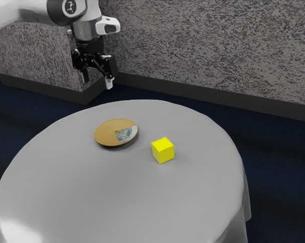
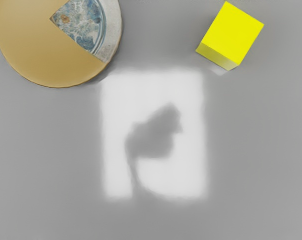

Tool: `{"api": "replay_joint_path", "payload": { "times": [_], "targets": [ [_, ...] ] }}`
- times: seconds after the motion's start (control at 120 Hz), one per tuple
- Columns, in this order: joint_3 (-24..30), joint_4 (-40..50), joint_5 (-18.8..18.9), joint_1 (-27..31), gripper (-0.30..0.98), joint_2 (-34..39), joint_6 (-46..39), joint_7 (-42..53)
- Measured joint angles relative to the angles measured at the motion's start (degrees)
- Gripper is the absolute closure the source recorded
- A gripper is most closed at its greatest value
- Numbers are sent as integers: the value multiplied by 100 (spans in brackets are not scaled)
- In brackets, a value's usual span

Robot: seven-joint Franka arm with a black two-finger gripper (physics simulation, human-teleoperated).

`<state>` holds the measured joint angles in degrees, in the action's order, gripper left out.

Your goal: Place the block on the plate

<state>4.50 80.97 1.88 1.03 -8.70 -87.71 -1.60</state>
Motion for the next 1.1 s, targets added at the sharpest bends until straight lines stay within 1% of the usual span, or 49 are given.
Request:
{"api": "replay_joint_path", "payload": {
  "times": [0.217,0.433,0.5,0.725,0.9,1.017,1.1],
  "targets": [
    [-24,-27,14,1,0,-59,-38,-171],
    [15,-307,26,-7,0,-351,76,-295],
    [27,-349,16,-6,0,-442,106,-485],
    [-18,-1063,-141,-17,0,-1472,158,-1330],
    [-74,-1190,-383,-78,0,-1627,7,-1835],
    [-256,-1221,-455,-211,0,-1729,-63,-2169],
    [-576,-1272,-472,-490,0,-1869,-179,-2475]
  ]
}}
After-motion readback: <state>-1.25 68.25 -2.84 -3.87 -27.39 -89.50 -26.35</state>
